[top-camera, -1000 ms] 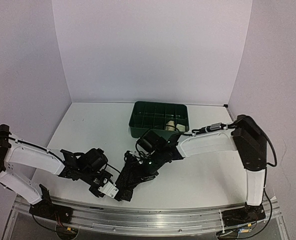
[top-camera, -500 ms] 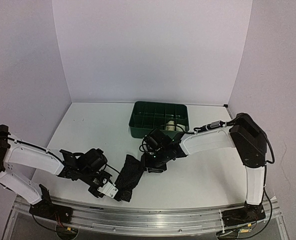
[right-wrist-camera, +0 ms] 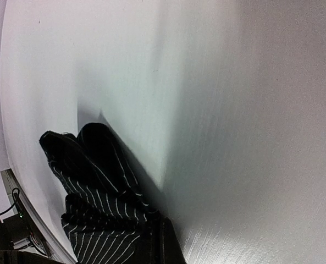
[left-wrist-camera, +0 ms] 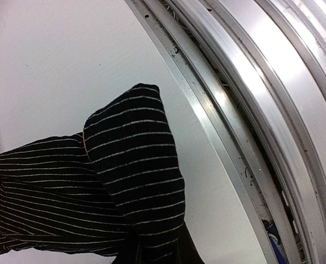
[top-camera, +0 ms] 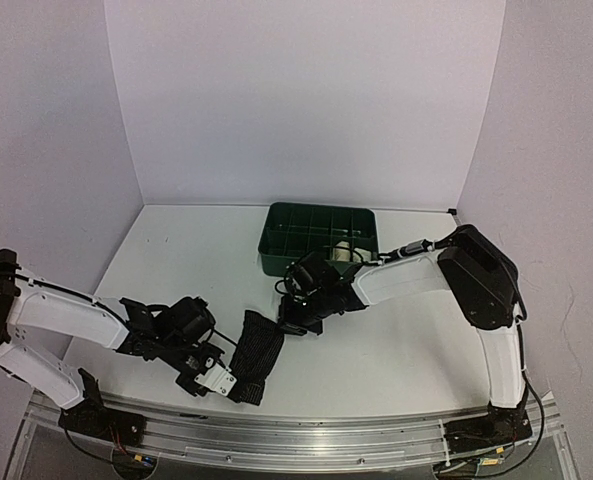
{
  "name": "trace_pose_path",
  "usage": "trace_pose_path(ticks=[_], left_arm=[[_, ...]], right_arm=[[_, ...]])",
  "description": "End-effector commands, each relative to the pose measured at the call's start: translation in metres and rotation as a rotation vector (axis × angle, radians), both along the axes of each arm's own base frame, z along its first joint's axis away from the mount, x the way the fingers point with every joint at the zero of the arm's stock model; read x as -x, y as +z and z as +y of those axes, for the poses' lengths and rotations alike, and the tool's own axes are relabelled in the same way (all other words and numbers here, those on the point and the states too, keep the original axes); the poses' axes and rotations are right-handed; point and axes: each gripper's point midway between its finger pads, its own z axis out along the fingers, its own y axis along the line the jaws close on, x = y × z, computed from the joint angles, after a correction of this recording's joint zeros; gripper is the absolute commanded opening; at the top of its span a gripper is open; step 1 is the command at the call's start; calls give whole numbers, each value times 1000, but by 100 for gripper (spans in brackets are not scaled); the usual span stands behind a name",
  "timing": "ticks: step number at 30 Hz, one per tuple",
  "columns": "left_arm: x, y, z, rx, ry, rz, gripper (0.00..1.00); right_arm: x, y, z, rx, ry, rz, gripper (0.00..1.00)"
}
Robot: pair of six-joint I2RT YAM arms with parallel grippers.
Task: Roll the underwear
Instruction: Roll the underwear to the center of the board.
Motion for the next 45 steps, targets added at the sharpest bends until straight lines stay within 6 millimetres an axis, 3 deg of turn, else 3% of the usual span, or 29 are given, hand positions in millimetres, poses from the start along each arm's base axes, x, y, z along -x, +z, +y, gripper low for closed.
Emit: trace_pose_path(ticks=[1,6,9,13,17,22,27,29,31,34,37,38,45], left_arm=[[22,14,1,-31,17,194,0],[51,23,14,-109,14,448,0],[60,16,22,-183,41,558,0],[54,10,18,-236,127,693,0],[31,11,6,-229,233,811,0],[21,5,8,-254,292,895,0],[7,-8,7,-290,349,949,0],[-2,-12,6,-288,379,975,0],[-11,-17,7,-289,409,994,0],[-20,-24,9,-287,432,1000,0],[-22,-29,11,-288,435,995,0],[-22,-30,11,-284,434,993,0],[-25,-32,10,-285,436,991,0]], right_arm=[[-14,-7,-16,63,-46,-22,0],[-28,4,-29,105,-89,-111,0],[-31,9,-28,106,-73,-141,0],[-30,12,-20,88,-22,-145,0],[-20,8,-15,68,32,-114,1],[-12,27,-16,37,78,-131,30],[-5,75,-18,4,166,-264,48],[11,96,-11,4,279,-376,49],[44,108,-1,26,466,-526,49],[116,105,15,67,825,-778,50],[156,93,23,60,999,-955,51],[163,90,26,58,1021,-975,52],[160,59,62,123,1104,-1000,56]])
